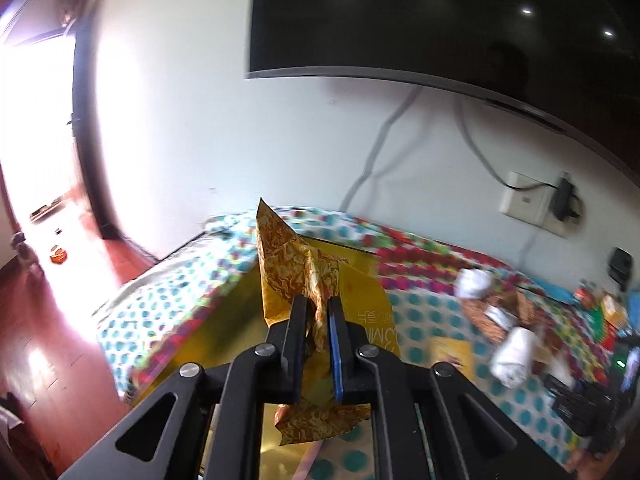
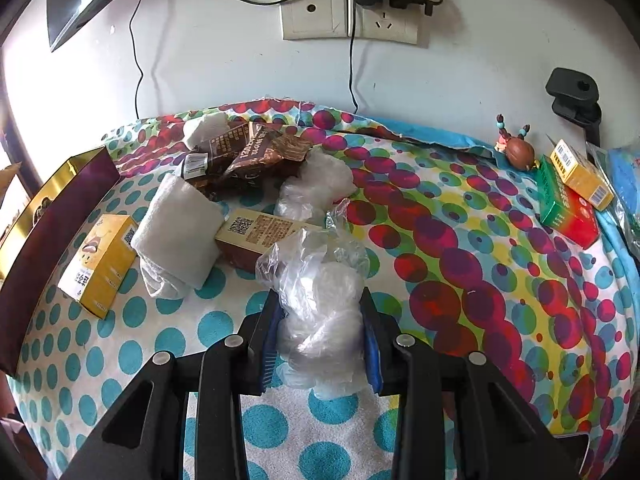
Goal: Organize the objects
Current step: 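Lower the yellow snack bag into the tin and release it with the left gripper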
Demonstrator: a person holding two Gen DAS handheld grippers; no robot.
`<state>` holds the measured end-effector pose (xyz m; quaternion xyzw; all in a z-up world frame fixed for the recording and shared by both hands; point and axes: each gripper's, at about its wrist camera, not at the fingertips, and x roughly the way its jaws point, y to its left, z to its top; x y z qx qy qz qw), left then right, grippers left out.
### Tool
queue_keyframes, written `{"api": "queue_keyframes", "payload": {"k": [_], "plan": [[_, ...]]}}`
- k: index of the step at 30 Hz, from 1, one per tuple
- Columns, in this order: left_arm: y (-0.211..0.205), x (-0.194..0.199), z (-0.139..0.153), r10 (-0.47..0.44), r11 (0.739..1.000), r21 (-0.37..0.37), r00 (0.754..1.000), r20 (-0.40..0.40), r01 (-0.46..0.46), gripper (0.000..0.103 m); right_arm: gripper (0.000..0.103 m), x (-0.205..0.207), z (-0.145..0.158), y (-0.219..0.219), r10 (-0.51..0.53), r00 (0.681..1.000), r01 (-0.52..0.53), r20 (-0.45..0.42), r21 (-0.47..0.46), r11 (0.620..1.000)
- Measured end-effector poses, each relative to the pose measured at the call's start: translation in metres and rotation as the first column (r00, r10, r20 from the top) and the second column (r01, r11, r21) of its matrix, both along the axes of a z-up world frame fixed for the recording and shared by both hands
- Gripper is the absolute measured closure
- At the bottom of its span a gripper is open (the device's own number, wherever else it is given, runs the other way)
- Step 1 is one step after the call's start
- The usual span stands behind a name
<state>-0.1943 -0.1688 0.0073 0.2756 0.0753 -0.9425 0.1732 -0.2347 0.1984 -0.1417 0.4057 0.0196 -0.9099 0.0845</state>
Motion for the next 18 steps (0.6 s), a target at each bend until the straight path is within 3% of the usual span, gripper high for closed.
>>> {"api": "queue_keyframes", "payload": {"k": [7, 18], "plan": [[-0.034, -0.016, -0.011, 0.076, 0.996, -0.055, 0.997, 0.030, -0.074, 0.093, 0.070, 0.003, 0.003, 0.003, -0.019, 1.000, 0.019, -0.021, -0.006, 1.000], [-0.049, -0.033, -0.036, 0.118, 0.992, -0.054, 0.986, 0.114, -0.112, 0.093, 0.070, -0.001, 0.001, 0.003, -0.025, 1.000, 0.025, 0.000, -0.003, 1.000]]}}
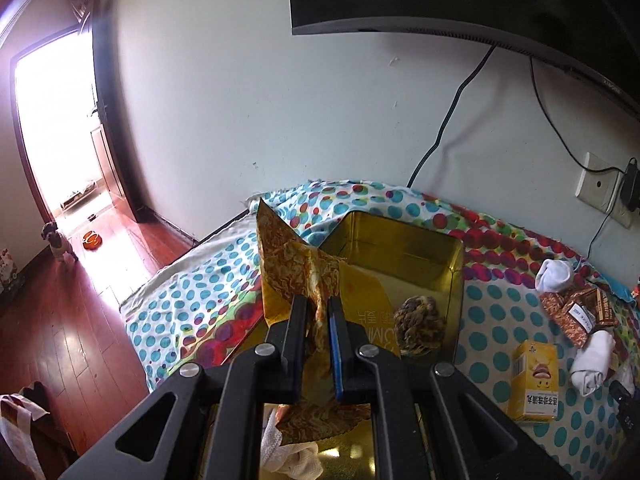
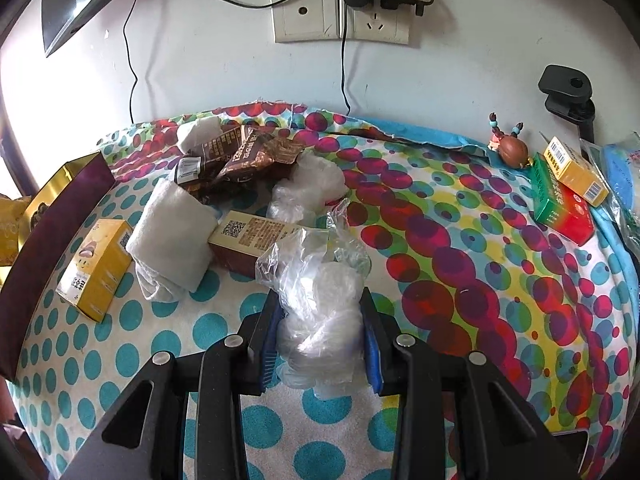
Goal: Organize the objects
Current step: 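Lower the yellow snack bag into the tin and release it with the left gripper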
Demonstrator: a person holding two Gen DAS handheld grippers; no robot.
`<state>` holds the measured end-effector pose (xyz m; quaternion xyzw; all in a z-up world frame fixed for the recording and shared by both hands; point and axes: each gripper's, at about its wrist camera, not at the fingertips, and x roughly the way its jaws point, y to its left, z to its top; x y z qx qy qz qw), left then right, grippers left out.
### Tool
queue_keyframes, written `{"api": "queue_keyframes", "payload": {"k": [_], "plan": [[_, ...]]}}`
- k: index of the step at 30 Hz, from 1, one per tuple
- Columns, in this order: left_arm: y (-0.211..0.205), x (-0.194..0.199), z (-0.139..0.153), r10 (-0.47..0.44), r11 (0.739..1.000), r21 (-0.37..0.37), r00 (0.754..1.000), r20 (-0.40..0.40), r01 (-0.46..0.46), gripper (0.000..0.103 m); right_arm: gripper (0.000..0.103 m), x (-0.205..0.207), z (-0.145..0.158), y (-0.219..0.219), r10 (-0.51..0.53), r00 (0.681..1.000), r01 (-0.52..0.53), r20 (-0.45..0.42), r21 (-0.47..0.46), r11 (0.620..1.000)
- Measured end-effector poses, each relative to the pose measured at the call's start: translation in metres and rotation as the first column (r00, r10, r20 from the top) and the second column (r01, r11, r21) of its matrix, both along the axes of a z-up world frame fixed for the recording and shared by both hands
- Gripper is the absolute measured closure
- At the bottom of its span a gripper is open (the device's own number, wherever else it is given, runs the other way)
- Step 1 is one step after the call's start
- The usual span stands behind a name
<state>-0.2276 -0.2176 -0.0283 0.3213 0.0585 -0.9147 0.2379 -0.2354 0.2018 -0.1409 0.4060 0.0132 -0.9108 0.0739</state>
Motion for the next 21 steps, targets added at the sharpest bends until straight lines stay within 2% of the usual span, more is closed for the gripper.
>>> {"api": "queue_keyframes", "payload": {"k": [16, 19, 20, 21], "plan": [[-0.018, -0.004, -0.023, 0.047, 0.998, 0.042, 0.996, 0.079, -0.050, 0.093, 0.070, 0.000, -0.001, -0.003, 0.007, 1.000, -0.007, -0.001, 0.011, 1.000], [-0.022, -0.009, -0.029, 0.026, 0.996, 0.081, 0.994, 0.109, -0.035, 0.091, 0.070, 0.000, 0.000, -0.002, 0.009, 1.000, -0.009, -0.002, 0.010, 1.000], [-0.022, -0.011, -0.032, 0.010, 0.994, 0.109, 0.992, 0.125, -0.024, 0.080, 0.070, 0.000, 0.000, -0.002, 0.009, 1.000, -0.009, -0.004, 0.010, 1.000], [-0.022, -0.013, -0.034, -0.005, 0.992, 0.125, 0.988, 0.157, -0.014, 0.044, 0.070, 0.001, 0.001, -0.002, 0.010, 1.000, -0.010, -0.007, 0.009, 1.000]]}}
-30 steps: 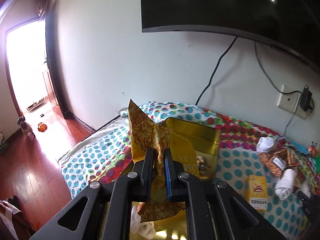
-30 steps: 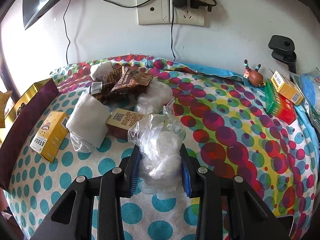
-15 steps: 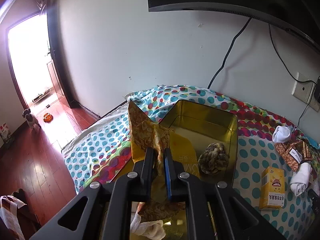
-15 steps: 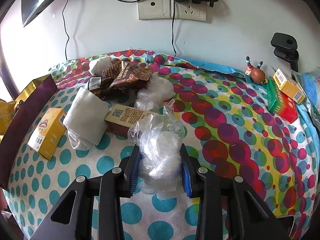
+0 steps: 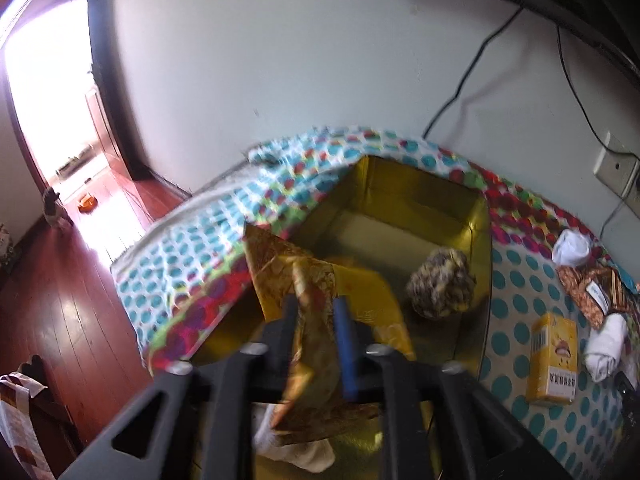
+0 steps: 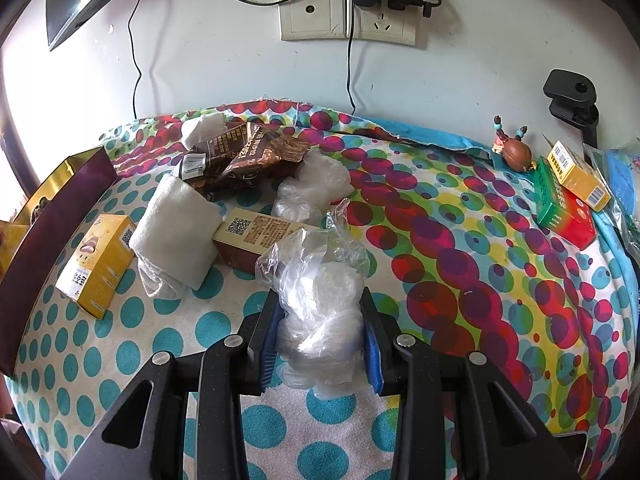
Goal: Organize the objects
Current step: 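Lower the yellow snack bag into the tin and release it with the left gripper, then carry the clear plastic bag into the tin and open the right gripper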
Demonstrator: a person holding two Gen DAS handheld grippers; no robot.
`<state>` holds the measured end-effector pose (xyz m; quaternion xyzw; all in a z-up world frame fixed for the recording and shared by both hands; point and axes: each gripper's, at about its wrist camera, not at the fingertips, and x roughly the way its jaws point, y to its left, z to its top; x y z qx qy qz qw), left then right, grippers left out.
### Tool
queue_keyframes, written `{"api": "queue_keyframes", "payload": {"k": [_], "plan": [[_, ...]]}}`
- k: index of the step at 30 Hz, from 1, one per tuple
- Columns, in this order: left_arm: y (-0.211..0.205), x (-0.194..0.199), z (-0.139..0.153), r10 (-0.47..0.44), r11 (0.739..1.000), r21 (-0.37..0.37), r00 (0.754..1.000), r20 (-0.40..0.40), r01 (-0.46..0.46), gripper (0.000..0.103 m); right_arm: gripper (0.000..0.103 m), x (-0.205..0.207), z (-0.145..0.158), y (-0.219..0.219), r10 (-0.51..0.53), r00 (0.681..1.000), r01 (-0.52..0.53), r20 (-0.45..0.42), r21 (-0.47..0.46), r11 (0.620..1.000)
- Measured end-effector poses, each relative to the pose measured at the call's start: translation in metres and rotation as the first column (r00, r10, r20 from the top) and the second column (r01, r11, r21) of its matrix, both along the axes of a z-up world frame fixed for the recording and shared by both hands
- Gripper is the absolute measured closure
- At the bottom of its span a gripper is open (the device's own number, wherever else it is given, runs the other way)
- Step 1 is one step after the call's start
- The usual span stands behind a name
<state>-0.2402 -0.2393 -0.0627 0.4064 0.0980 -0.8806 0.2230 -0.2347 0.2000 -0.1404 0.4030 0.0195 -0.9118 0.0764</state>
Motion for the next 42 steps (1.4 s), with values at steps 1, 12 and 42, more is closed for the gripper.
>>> {"api": "queue_keyframes", "payload": {"k": [1, 12, 42], "plan": [[0.002, 0.001, 0.001, -0.014, 1.000, 0.005, 1.000, 0.017, 0.014, 0.024, 0.070, 0.000, 0.001, 0.000, 0.001, 1.000, -0.001, -0.003, 0.000, 1.000], [0.057, 0.187, 0.022, -0.108, 0.994, -0.057, 0.965, -0.237, 0.097, 0.000, 0.070, 0.013, 0.012, -0.011, 0.012, 0.995, -0.006, -0.098, 0.063, 0.998], [0.031, 0.214, -0.024, -0.039, 0.999, 0.021, 0.974, -0.222, 0.044, 0.000, 0.070, 0.092, 0.045, -0.304, 0.670, 0.737, -0.670, -0.089, 0.037, 0.742]]}}
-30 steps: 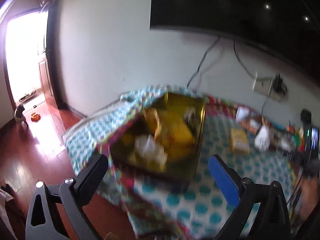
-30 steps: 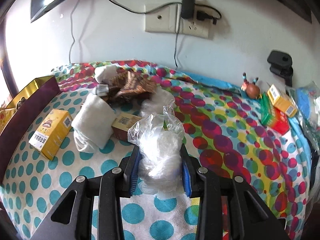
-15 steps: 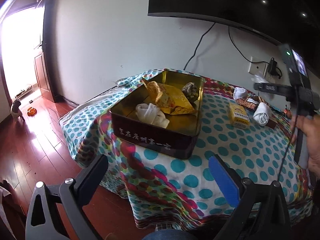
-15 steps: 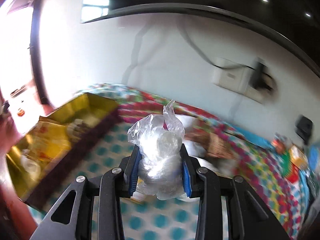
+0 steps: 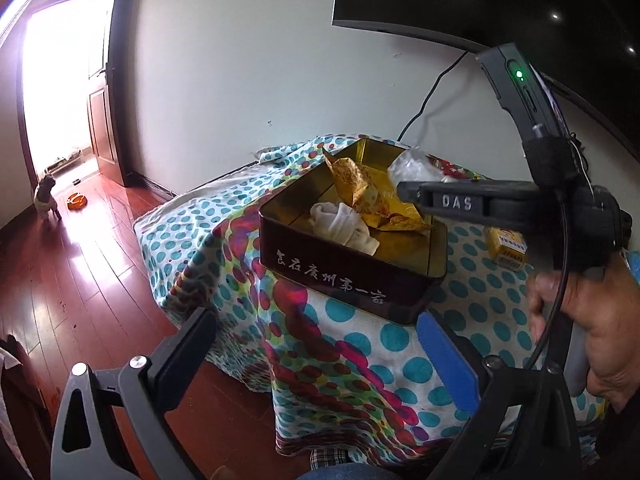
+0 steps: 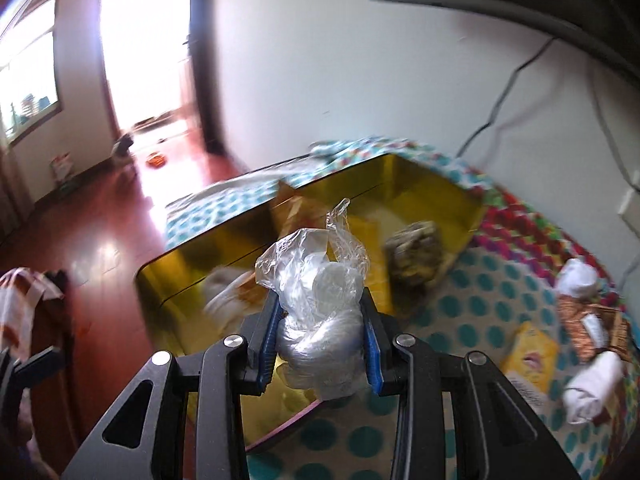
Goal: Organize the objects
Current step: 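Carry the clear plastic bag into the tin and open the right gripper, then grasp the yellow medicine box with the left gripper while the right gripper grasps the brown box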
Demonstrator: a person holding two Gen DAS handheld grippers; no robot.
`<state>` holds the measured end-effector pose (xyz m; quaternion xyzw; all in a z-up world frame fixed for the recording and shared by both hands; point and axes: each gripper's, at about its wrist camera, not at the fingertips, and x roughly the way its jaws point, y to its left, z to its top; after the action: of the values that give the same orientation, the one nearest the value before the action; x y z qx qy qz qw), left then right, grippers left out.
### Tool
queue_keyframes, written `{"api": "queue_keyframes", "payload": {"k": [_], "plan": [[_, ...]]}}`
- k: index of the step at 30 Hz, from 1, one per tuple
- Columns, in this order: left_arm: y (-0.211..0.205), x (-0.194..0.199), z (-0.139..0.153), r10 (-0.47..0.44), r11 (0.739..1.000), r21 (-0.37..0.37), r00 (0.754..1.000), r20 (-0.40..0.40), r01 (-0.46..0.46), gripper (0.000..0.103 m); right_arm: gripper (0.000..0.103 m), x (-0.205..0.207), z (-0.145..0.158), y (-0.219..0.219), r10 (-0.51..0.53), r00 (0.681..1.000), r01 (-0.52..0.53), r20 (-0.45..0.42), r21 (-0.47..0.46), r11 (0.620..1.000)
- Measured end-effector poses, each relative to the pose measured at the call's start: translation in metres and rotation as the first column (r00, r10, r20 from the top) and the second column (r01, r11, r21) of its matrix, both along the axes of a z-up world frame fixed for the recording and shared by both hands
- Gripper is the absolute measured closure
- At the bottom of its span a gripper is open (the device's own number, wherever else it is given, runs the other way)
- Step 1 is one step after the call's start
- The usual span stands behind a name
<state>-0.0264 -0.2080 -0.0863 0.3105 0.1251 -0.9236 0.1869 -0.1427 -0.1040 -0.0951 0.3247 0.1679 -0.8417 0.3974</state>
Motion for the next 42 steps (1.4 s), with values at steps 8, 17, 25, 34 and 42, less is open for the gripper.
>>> {"api": "queue_keyframes", "payload": {"k": [8, 17, 25, 34, 42], "plan": [[0.001, -0.006, -0.004, 0.000, 1.000, 0.008, 1.000, 0.012, 0.000, 0.000, 0.069, 0.015, -0.029, -0.023, 0.137, 0.990, -0.140, 0.036, 0.129, 0.982], [0.004, -0.008, -0.004, -0.007, 1.000, -0.018, 1.000, 0.008, 0.007, 0.000, 0.056, 0.026, -0.004, -0.012, 0.130, 0.989, -0.122, -0.073, 0.107, 0.987], [0.024, -0.006, 0.003, -0.071, 0.997, -0.047, 0.996, -0.052, 0.068, 0.000, 0.008, -0.019, 0.059, 0.142, -0.240, 0.935, 0.231, -0.261, -0.062, 0.971], [0.089, -0.021, -0.005, -0.283, 0.957, -0.070, 0.958, -0.042, 0.280, 0.000, 0.009, -0.100, -0.027, 0.326, -0.771, 0.635, 0.770, -0.046, -0.043, 0.636], [0.140, -0.099, 0.029, -0.364, 0.931, -0.075, 0.925, -0.109, 0.357, 0.000, 0.009, -0.109, -0.024, 0.321, -0.822, 0.568, 0.821, -0.042, -0.034, 0.570]]}}
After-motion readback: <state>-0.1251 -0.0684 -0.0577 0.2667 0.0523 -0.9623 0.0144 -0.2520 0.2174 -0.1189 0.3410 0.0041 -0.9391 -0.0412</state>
